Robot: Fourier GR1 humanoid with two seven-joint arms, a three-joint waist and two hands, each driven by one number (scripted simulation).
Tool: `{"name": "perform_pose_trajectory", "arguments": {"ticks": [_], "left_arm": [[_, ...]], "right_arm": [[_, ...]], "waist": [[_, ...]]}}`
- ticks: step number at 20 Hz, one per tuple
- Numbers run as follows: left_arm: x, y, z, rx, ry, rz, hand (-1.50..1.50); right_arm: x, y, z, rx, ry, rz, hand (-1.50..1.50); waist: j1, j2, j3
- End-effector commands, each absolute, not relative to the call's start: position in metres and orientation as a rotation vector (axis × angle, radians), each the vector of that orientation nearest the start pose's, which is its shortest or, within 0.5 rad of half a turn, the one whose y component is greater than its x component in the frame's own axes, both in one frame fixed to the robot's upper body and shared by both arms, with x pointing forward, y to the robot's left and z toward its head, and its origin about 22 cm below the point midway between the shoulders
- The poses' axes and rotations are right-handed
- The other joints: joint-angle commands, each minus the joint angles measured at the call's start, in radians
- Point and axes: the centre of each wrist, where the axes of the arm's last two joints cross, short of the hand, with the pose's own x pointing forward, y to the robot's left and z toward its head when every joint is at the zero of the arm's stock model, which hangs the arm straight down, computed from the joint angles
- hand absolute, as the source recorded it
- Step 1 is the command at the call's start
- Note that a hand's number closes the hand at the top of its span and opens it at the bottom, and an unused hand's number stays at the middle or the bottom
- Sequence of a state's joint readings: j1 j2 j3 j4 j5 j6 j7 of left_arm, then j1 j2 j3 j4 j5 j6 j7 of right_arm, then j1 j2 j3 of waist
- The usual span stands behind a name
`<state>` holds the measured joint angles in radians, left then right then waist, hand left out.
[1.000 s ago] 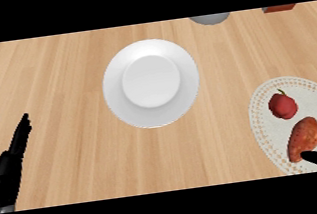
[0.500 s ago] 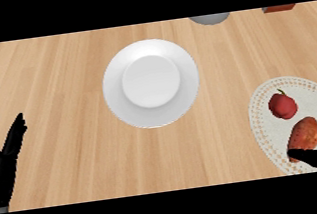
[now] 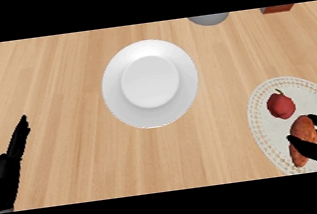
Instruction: Pick the sweet potato from the placemat and place it in the plate
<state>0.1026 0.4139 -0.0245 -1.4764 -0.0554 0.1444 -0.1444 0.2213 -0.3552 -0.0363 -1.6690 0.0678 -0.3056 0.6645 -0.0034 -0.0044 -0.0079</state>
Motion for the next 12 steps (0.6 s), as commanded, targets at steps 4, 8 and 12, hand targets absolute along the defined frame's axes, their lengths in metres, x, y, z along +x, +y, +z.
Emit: {"name": "perform_pose_trajectory", "arguments": {"ticks": [4,8,12], "left_arm": [[0.2,0.326,-0.008,0.468,-1.517,-0.284,0.0],[0.215,0.327,-0.013,0.458,-1.538,-0.321,0.0],[0.232,0.323,0.009,0.419,-1.564,-0.349,0.0]], "right_arm": [[0.179,-0.326,-0.002,-0.601,-0.881,-0.137,1.5],[0.222,-0.347,0.025,-0.763,-0.899,0.296,1.5],[0.244,-0.357,0.052,-0.902,-0.855,0.747,1.5]], "waist": [[0.004,0.003,0.008],[0.046,0.014,0.007],[0.09,0.023,0.008]]}}
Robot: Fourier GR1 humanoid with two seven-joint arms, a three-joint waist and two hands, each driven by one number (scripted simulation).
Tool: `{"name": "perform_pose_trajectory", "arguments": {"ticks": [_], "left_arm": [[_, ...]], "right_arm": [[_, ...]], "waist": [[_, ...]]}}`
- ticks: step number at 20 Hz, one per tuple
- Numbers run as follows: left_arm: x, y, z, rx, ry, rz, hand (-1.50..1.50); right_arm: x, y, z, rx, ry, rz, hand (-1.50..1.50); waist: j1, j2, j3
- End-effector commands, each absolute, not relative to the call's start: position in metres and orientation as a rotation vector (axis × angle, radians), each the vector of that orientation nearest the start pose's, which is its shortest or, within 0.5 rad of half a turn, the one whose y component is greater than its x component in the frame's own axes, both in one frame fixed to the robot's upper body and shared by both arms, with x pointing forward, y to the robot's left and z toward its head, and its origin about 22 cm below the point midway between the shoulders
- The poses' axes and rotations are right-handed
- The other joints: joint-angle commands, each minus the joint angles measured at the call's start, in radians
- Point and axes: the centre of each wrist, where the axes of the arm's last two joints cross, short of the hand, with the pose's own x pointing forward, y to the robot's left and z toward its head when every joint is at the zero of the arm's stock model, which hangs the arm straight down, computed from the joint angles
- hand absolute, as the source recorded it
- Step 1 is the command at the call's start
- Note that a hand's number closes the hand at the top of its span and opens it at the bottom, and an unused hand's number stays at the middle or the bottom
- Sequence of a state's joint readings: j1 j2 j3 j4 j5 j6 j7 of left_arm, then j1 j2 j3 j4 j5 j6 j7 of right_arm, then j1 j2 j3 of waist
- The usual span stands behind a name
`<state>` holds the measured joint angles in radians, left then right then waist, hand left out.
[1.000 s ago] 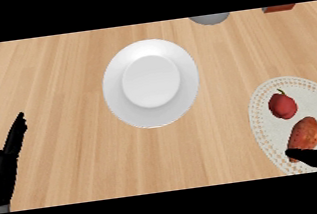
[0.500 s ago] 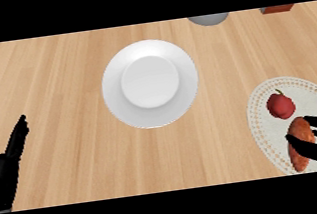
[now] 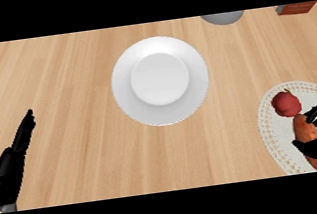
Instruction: Pick the sweet potato from the placemat and place it in the plate
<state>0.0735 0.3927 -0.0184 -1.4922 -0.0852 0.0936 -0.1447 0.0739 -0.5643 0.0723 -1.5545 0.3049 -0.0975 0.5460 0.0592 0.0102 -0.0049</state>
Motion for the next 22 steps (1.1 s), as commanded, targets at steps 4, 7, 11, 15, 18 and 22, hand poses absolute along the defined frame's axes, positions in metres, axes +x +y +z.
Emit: {"name": "perform_pose_trajectory", "arguments": {"ticks": [4,7,11,15,18,22], "left_arm": [[0.233,0.314,0.003,0.453,-1.541,-0.335,0.0],[0.223,0.336,-0.005,0.443,-1.528,-0.312,0.0],[0.208,0.347,-0.007,0.466,-1.529,-0.306,0.0],[0.213,0.344,-0.003,0.479,-1.508,-0.284,0.0],[0.214,0.337,-0.002,0.458,-1.498,-0.306,0.0],[0.214,0.334,-0.011,0.478,-1.518,-0.302,0.0]], "right_arm": [[0.284,-0.344,0.047,-0.988,-0.912,0.841,1.5],[0.312,-0.336,0.057,-1.126,-0.995,0.769,1.5],[0.301,-0.335,0.078,-1.181,-1.16,0.727,1.5],[0.308,-0.331,0.107,-1.279,-1.334,0.689,1.5],[0.304,-0.296,0.142,-1.268,-1.524,0.704,1.5],[0.305,-0.269,0.17,-1.112,-1.697,0.72,1.5]], "waist": [[-0.016,-0.001,0.006],[-0.027,-0.004,0.005],[-0.055,-0.012,0.004],[-0.057,-0.012,0.005],[-0.06,-0.015,0.004],[-0.054,-0.012,0.004]]}}
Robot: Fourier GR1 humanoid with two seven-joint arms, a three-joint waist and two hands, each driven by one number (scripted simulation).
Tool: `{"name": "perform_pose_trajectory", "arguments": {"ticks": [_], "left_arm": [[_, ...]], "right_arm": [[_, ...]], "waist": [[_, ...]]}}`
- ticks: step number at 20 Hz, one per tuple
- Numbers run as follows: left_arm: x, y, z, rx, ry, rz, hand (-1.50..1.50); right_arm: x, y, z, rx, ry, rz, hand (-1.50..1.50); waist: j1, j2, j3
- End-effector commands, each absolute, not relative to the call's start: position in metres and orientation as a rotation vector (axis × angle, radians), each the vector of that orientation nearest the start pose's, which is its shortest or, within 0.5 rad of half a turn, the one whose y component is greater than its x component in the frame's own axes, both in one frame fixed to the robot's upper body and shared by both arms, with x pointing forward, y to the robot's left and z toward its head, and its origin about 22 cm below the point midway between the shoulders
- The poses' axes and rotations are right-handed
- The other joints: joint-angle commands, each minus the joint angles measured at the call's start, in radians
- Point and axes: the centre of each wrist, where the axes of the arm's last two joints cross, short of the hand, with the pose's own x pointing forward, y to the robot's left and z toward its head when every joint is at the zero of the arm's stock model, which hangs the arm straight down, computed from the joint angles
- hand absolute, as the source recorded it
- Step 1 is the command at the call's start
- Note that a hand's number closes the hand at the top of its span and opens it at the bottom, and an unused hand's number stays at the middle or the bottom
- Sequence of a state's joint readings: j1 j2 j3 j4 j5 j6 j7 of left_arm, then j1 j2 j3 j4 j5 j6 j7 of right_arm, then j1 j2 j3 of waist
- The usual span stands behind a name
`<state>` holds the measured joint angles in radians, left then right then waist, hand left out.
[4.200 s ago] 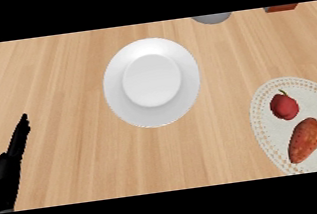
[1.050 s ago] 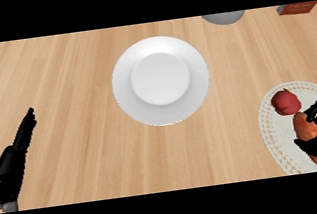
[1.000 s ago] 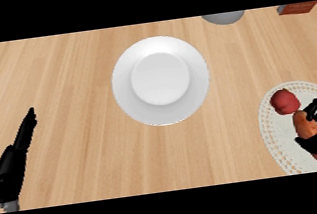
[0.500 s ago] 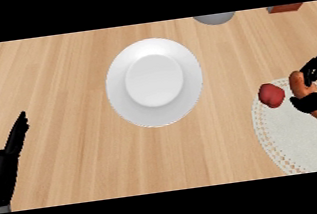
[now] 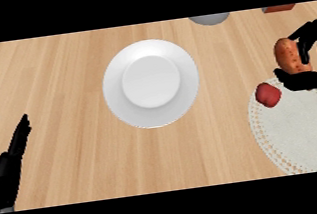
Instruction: Pick the sweet potato from the placemat and place it in the plate
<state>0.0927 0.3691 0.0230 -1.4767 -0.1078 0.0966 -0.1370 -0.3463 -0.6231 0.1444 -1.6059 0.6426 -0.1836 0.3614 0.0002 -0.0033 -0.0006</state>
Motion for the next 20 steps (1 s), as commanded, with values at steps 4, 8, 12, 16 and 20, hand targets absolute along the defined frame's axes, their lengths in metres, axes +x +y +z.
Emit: {"name": "perform_pose_trajectory", "arguments": {"ticks": [4,8,12,16,20], "left_arm": [[0.22,0.335,-0.003,0.477,-1.505,-0.303,0.0],[0.227,0.337,-0.001,0.477,-1.522,-0.297,0.0],[0.223,0.332,-0.011,0.479,-1.509,-0.301,0.0],[0.22,0.344,-0.018,0.445,-1.524,-0.3,0.0],[0.218,0.338,-0.004,0.446,-1.519,-0.313,0.0]], "right_arm": [[0.29,-0.227,0.19,-0.978,-1.772,0.767,1.5],[0.302,-0.188,0.2,-0.921,-1.777,0.784,1.5],[0.316,-0.15,0.214,-0.864,-1.79,0.788,1.5],[0.342,-0.116,0.191,-0.81,-1.739,0.767,1.5],[0.369,-0.084,0.192,-0.747,-1.657,0.809,1.5]], "waist": [[0.004,0.002,0.0],[0.009,0.004,0.0],[0.012,0.004,0.0],[0.015,0.006,0.0],[0.025,0.007,0.0]]}}
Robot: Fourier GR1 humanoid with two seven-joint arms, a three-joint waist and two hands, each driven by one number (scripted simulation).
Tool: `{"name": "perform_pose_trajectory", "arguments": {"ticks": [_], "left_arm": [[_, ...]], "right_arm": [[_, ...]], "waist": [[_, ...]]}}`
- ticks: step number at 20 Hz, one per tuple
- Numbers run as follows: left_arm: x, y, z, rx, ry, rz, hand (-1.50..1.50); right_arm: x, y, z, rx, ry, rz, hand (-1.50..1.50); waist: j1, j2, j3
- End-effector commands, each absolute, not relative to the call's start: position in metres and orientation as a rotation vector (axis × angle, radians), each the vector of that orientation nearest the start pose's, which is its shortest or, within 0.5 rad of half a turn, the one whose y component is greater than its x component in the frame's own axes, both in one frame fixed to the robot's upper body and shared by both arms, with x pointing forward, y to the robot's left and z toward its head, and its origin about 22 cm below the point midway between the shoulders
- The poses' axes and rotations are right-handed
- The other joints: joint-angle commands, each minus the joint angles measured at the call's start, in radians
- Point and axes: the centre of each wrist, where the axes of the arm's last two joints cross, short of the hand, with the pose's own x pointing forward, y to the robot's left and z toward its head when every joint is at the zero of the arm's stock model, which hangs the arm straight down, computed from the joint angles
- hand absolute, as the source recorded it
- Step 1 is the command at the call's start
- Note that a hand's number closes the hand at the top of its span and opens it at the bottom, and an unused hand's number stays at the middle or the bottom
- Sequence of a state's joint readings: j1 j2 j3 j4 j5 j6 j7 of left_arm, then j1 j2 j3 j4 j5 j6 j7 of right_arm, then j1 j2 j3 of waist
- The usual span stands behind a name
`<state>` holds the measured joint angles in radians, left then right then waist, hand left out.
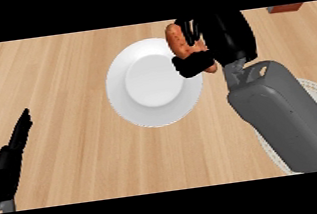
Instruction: Pick the sweet potato from the placemat and place it in the plate
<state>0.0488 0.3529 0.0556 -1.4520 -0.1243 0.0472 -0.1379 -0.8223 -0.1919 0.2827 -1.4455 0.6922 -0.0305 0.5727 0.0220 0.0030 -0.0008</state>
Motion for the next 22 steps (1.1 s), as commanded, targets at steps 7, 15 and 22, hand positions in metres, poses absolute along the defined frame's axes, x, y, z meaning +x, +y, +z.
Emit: {"name": "perform_pose_trajectory", "arguments": {"ticks": [7,15,22], "left_arm": [[0.22,0.33,0.0,0.45,-1.536,-0.306,0.0],[0.233,0.33,0.001,0.441,-1.547,-0.346,0.0],[0.225,0.332,0.001,0.428,-1.541,-0.317,0.0]], "right_arm": [[0.392,-0.039,0.14,-0.745,-1.548,0.886,1.5],[0.407,-0.044,0.105,-0.63,-1.437,0.654,1.5],[0.414,-0.04,0.09,-0.627,-1.448,0.621,-1.5]], "waist": [[0.013,0.004,0.001],[0.046,0.012,0.001],[0.035,0.007,0.001]]}}
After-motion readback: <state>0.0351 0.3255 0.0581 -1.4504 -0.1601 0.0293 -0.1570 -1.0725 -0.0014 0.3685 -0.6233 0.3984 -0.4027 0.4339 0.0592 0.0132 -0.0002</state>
